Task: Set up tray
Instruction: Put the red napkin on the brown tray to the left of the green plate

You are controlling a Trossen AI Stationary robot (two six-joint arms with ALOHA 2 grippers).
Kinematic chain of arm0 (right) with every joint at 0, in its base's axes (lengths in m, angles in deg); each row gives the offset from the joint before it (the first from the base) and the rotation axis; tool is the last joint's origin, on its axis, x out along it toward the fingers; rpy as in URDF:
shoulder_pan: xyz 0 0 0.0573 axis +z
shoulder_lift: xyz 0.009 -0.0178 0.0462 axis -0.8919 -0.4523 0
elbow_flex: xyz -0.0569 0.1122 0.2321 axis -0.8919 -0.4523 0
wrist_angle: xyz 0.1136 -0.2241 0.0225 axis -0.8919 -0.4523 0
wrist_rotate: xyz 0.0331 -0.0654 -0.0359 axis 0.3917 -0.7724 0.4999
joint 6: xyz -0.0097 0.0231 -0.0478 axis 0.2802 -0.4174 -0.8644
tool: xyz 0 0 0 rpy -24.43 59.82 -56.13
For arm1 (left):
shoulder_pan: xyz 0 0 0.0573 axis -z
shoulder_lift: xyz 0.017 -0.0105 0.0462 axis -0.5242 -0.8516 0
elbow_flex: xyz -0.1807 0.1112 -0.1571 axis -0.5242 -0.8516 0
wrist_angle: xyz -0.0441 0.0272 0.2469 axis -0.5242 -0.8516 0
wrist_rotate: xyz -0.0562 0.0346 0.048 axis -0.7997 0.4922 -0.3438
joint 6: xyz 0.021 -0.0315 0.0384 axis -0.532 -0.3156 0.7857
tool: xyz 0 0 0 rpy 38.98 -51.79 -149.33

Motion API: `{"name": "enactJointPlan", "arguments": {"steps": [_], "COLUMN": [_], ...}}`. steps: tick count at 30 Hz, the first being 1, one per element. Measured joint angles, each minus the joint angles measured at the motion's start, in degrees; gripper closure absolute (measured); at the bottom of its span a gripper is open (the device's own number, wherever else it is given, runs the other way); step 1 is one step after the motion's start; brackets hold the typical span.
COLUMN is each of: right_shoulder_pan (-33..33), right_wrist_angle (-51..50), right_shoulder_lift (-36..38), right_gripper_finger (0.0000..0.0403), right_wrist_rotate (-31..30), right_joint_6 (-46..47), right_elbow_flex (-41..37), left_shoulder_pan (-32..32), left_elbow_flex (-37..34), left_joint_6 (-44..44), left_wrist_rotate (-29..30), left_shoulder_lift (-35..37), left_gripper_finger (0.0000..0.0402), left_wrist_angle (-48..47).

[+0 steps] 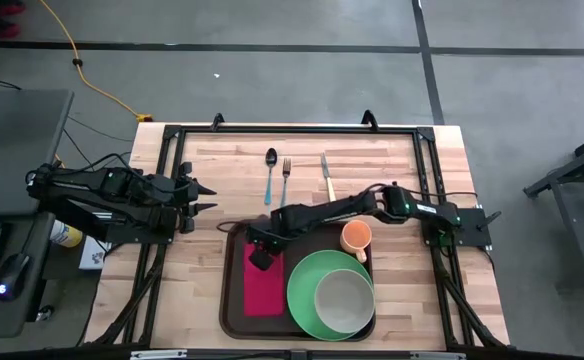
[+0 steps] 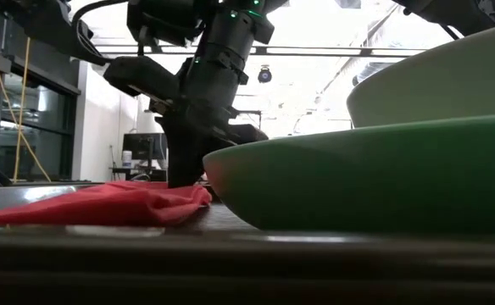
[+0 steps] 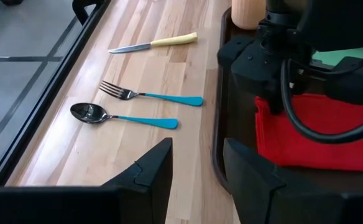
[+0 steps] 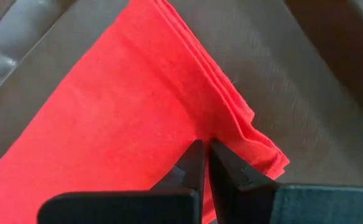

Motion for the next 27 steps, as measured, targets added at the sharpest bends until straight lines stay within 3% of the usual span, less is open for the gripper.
{"name": "enactJointPlan", "arguments": {"steps": [13,27], "right_shoulder_pan": [2.3,2.2], "right_wrist_angle": [4.5,4.1], "right_shoulder_lift": [0.0,0.2], "right_gripper_finger": [0.0403,0.0403], "right_wrist_rotate": [-2.3,-3.7], "right_joint_6": [7.8,8.8], "right_elbow_flex": [0.1,0.1], "left_shoulder_pan": [0.0,0.0], "left_elbow_flex": [0.0,0.0], "left_joint_6": [-0.4,-1.0], "left_wrist_rotate": [-0.8,-1.7], "left_shoulder_lift": [0.0,0.0], "left_gripper_finger": [0.0229,0.0229], "left_wrist_angle": [0.0,0.0]}}
